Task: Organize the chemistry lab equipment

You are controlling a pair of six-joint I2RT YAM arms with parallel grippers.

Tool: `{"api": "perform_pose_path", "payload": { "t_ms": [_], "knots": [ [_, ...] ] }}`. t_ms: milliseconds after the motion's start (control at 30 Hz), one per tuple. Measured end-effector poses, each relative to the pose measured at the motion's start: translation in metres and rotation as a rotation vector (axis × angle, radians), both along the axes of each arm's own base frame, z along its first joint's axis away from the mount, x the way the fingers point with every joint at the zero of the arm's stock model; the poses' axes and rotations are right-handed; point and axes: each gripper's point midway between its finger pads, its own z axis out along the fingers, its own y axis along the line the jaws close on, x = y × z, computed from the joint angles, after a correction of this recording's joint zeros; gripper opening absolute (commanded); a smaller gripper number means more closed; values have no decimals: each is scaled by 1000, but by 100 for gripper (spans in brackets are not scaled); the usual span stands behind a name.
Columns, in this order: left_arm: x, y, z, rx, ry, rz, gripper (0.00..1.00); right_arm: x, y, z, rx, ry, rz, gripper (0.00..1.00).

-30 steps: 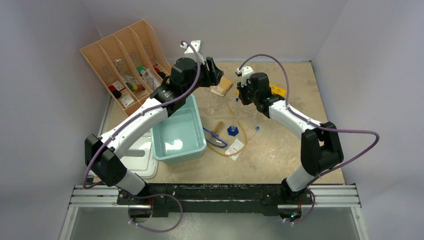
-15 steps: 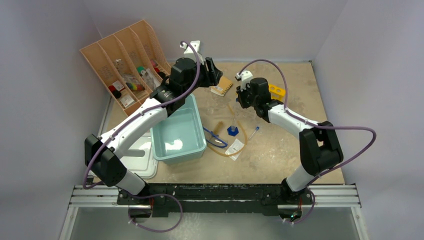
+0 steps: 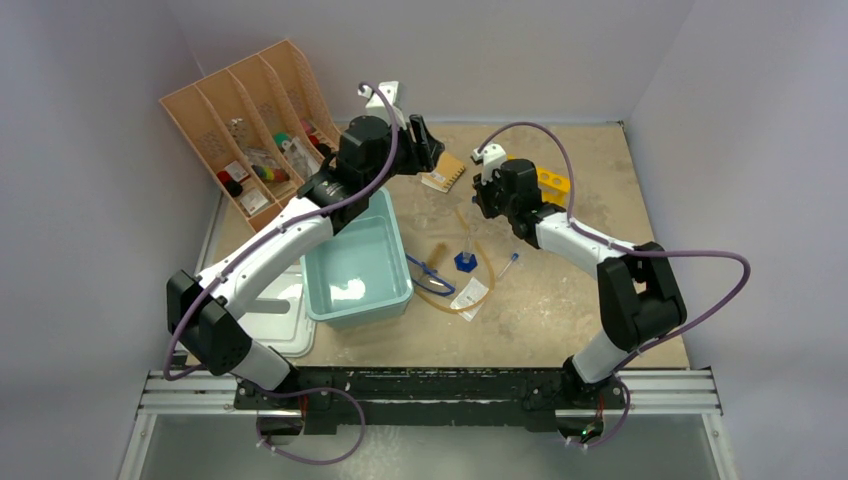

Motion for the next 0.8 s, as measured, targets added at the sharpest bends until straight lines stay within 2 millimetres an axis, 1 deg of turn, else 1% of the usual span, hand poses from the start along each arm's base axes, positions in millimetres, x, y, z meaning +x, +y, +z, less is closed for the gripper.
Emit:
{"api": "perform_pose_path", "payload": {
  "t_ms": [167, 433, 600, 800],
  "knots": [
    [0, 1, 1, -1, -1, 1, 54, 2, -1, 1, 1, -12, -5, 10],
    [0, 5, -6, 10, 9, 15, 54, -2, -2, -6, -7, -4, -3, 10],
    [-1, 7, -7, 10, 9, 19, 54, -1, -2, -8, -8, -6, -2, 11],
    [-1, 7, -7, 10, 9, 18, 54, -2, -1, -30, -23, 43, 5, 12]
  ]
}}
